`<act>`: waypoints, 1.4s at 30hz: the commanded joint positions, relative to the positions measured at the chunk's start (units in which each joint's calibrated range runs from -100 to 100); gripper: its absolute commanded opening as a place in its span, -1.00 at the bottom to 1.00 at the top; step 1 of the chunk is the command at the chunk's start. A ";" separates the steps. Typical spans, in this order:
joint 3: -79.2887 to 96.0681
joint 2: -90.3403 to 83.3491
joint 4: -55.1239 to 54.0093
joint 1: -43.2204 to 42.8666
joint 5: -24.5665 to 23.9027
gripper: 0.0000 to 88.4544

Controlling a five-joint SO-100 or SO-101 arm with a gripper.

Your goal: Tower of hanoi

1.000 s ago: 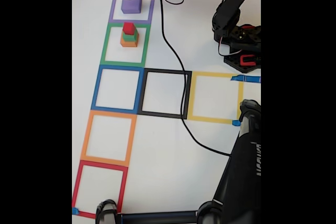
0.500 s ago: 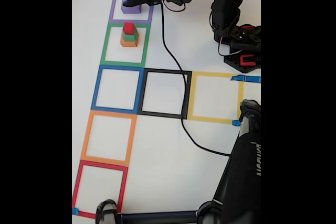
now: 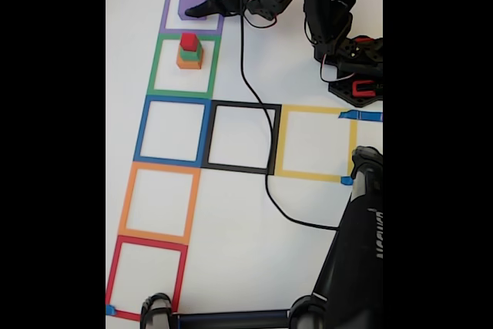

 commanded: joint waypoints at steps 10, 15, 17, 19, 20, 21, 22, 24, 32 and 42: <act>-0.59 6.30 -8.68 -3.02 0.00 -0.14; -1.50 7.51 -9.33 -3.02 0.00 -0.13; -2.32 8.07 -9.33 -3.11 0.00 -0.13; -3.41 8.64 -9.33 -3.11 0.00 -0.13; -4.05 8.96 -9.25 -3.11 0.00 -0.13; -4.69 9.21 -9.25 -3.11 0.00 -0.13; -5.32 9.45 -9.17 -3.11 0.00 -0.13; -6.32 10.01 -9.01 -3.31 0.00 -0.13; -9.05 12.60 -9.17 -4.26 0.00 -0.13; -11.41 14.86 -9.09 -3.98 0.00 -0.17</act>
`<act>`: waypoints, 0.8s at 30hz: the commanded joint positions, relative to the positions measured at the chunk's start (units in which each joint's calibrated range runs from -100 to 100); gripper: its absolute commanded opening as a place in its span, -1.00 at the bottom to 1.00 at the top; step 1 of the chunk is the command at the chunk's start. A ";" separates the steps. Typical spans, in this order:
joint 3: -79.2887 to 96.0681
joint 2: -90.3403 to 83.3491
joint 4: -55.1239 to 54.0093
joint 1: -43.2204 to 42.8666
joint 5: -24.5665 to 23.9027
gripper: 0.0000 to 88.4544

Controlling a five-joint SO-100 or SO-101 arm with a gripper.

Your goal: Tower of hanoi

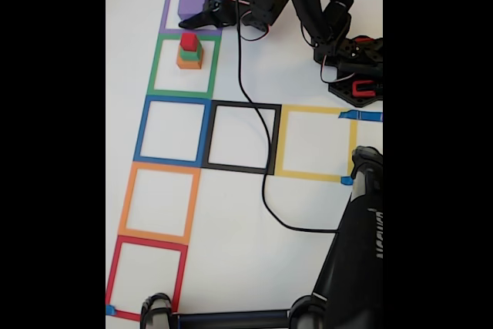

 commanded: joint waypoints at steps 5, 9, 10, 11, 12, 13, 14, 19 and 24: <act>-1.32 -0.35 -0.94 0.52 0.00 -0.24; -1.32 -0.27 -0.94 0.43 0.00 -0.27; -1.23 -0.27 -0.94 0.43 0.00 -0.29; -1.14 -0.27 -0.94 0.33 0.00 -0.33; -1.14 -0.27 -0.94 0.33 0.00 -0.35; -1.05 -0.27 -0.94 0.33 0.00 -0.37; -1.05 -0.27 -0.94 0.24 0.00 -0.39; -1.05 -0.27 -0.94 -0.15 0.00 -0.50; -1.23 -0.11 -1.03 -0.24 0.00 -0.54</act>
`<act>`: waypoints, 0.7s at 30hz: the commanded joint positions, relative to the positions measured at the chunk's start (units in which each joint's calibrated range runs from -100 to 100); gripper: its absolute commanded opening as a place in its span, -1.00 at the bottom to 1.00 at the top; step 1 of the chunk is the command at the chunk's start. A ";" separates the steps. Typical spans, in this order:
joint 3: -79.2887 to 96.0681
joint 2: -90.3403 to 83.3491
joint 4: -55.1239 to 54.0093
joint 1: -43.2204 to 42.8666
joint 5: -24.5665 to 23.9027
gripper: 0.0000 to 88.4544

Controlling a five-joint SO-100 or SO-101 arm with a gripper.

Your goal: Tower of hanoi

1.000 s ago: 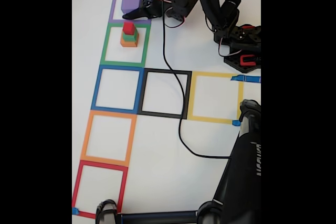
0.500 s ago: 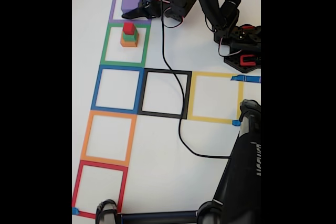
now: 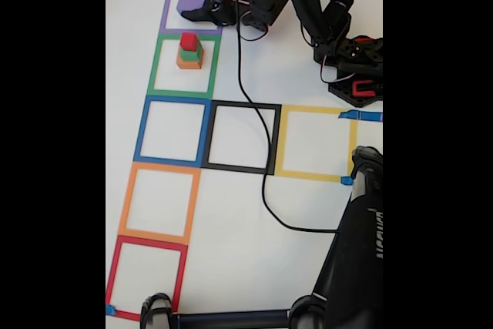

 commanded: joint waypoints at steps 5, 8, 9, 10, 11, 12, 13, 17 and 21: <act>-1.05 -0.11 -1.03 -0.24 0.18 -0.60; -0.87 -0.19 -0.86 -0.24 0.18 -0.64; -0.68 -0.27 -0.78 -0.24 0.18 -0.65; -0.59 -0.51 -0.46 -0.34 0.18 -0.66; -0.41 -0.75 -0.22 -0.44 0.18 -0.67; -0.23 -1.16 0.27 -0.53 0.18 -0.68; 0.04 -1.64 0.84 -0.63 0.18 -0.68; 1.41 -5.92 5.21 -1.87 0.18 -0.68; 3.32 -13.11 11.36 -3.50 0.18 -0.68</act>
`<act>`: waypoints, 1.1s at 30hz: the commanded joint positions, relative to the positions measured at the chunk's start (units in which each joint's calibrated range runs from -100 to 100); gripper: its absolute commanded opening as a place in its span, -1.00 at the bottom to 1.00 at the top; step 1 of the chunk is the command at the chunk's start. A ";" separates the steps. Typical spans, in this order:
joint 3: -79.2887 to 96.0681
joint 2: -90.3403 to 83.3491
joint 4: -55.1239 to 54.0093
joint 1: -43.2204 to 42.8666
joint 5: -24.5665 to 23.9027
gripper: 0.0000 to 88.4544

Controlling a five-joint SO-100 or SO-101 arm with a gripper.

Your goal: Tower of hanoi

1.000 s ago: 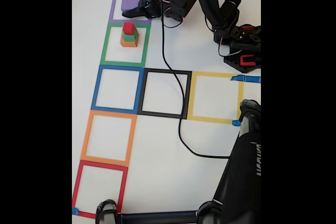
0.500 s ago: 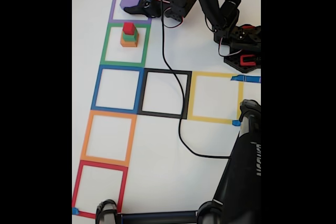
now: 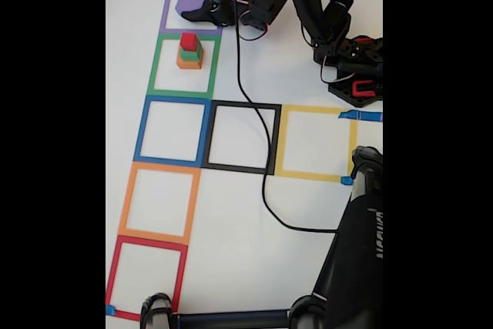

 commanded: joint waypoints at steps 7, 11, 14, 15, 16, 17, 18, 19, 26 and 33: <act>0.28 -24.18 23.62 -2.55 0.00 -0.68; -6.63 -34.68 42.49 -2.83 0.00 -0.68; -16.81 -41.46 61.76 -3.12 0.00 -0.68; -20.90 -42.91 68.15 -3.41 0.00 -0.68; -25.63 -44.20 74.71 -3.79 0.00 -0.68; -29.08 -45.17 79.08 -4.08 0.00 -0.68; -33.63 -45.82 84.35 -4.56 0.00 -0.67; -37.99 -46.06 89.21 -5.14 0.00 -0.67; -66.81 -48.32 120.62 -11.08 0.00 -0.67; -88.54 -52.20 145.48 -18.75 0.00 -0.67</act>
